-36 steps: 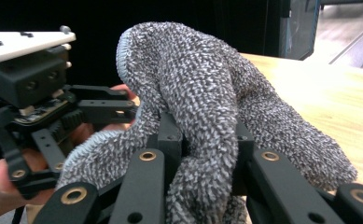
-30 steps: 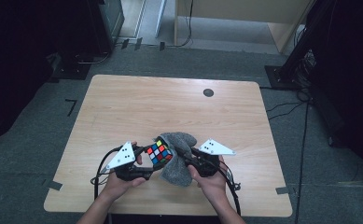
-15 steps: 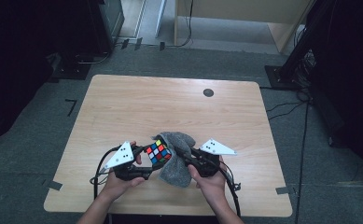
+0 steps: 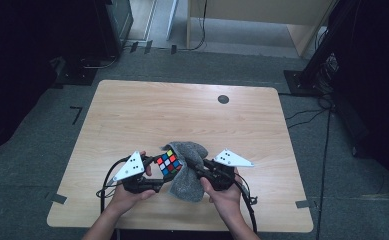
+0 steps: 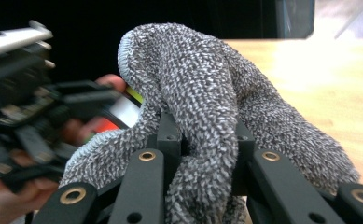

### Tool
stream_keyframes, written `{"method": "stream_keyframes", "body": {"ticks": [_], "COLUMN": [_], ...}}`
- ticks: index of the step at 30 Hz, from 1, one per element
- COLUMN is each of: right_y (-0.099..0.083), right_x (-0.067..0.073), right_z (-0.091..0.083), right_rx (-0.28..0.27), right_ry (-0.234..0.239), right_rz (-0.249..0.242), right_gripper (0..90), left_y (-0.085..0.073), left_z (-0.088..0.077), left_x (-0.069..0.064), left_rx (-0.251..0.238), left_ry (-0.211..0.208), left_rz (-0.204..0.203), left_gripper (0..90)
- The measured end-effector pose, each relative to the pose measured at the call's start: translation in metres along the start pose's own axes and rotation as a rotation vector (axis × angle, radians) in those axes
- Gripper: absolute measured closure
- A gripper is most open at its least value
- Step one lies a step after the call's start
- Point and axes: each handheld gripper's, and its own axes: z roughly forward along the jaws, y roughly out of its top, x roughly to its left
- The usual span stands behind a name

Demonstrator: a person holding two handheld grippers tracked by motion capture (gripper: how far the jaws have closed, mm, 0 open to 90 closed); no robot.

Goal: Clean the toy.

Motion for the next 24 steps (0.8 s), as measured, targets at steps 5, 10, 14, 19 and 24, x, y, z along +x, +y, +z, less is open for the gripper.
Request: {"method": "stream_keyframes", "body": {"ticks": [5, 10, 14, 19, 24], "right_y": [0.0, -0.008, -0.001, 0.002, -0.014], "right_x": [0.001, -0.006, 0.002, 0.001, -0.02], "right_z": [-0.001, 0.004, -0.001, -0.001, 0.008], "right_rx": [-0.006, 0.027, -0.017, -0.004, 0.071], "right_ry": [-0.02, -0.074, -0.004, 0.001, -0.088], "right_rz": [-0.02, -0.036, -0.052, -0.075, -0.06], "right_gripper": [73.6, 73.7, 73.2, 73.0, 72.9], "left_y": [0.001, 0.002, 0.001, 0.002, 0.005], "left_z": [0.001, -0.005, -0.004, -0.005, -0.018], "left_x": [-0.004, 0.003, 0.003, 0.003, 0.015], "left_rx": [-0.009, -0.036, -0.018, -0.03, -0.12], "left_ry": [-0.006, 0.006, 0.013, 0.025, 0.018], "left_rz": [0.007, -0.027, -0.018, -0.018, -0.11], "left_gripper": [34.3, 34.3, 34.3, 34.3, 34.3]}}
